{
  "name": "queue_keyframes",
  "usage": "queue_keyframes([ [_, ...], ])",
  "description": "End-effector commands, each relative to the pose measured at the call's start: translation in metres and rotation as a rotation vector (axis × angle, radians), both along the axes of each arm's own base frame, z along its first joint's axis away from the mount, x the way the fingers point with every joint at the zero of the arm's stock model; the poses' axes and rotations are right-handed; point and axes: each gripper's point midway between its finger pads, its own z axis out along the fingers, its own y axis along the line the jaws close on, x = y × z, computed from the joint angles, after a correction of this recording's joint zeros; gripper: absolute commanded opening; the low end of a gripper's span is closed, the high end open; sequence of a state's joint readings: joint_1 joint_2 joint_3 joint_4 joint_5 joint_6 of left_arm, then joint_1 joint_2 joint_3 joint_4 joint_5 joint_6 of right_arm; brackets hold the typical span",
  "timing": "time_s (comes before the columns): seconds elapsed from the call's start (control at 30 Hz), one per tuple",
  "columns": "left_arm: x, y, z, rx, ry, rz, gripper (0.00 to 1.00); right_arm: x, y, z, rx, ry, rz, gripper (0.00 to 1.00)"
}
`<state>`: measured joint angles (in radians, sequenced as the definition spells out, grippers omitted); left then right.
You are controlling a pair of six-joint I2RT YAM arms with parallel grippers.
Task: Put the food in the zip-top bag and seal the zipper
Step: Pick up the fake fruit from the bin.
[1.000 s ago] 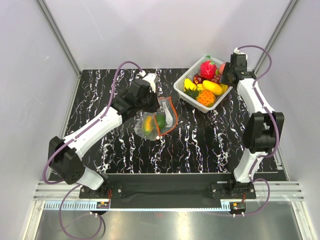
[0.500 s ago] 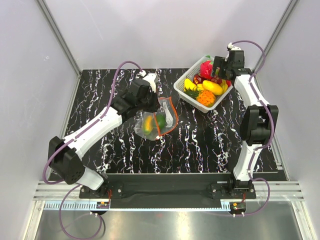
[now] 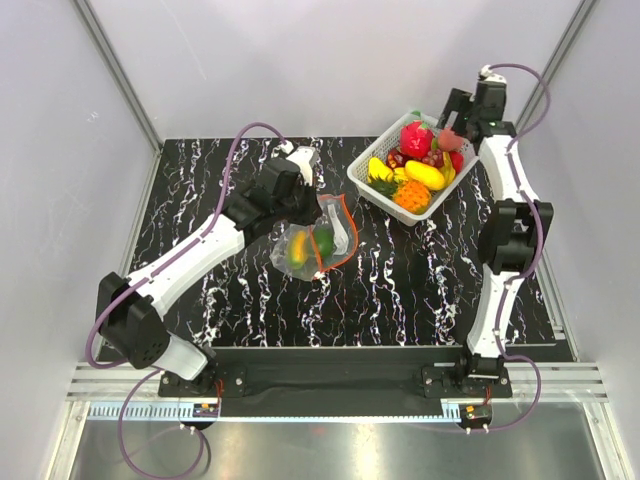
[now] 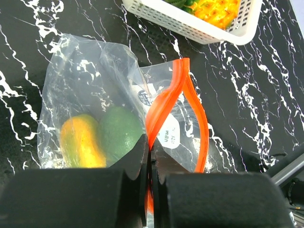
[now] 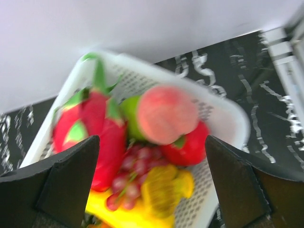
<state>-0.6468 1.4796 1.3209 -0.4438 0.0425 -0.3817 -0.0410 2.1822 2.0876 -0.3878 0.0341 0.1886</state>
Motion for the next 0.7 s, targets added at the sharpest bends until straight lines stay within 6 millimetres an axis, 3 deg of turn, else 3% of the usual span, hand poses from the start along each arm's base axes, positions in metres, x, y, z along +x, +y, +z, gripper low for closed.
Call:
queue_keyframes([
  [0.0, 0.000, -0.009, 0.023, -0.065, -0.061, -0.044, 0.04, 0.012, -0.027, 0.006, 0.027, -0.024, -0.063, 1.00],
  [0.2, 0.000, -0.009, 0.023, -0.067, -0.068, -0.046, 0.04, 0.024, -0.033, -0.014, 0.060, -0.011, -0.017, 1.00],
  [0.43, 0.002, -0.011, 0.021, -0.067, -0.065, -0.048, 0.04, 0.039, -0.020, -0.037, 0.093, -0.016, 0.068, 1.00],
  [0.67, 0.005, -0.014, 0.020, -0.064, -0.066, -0.052, 0.04, 0.047, -0.029, -0.067, 0.094, 0.021, 0.016, 0.99],
])
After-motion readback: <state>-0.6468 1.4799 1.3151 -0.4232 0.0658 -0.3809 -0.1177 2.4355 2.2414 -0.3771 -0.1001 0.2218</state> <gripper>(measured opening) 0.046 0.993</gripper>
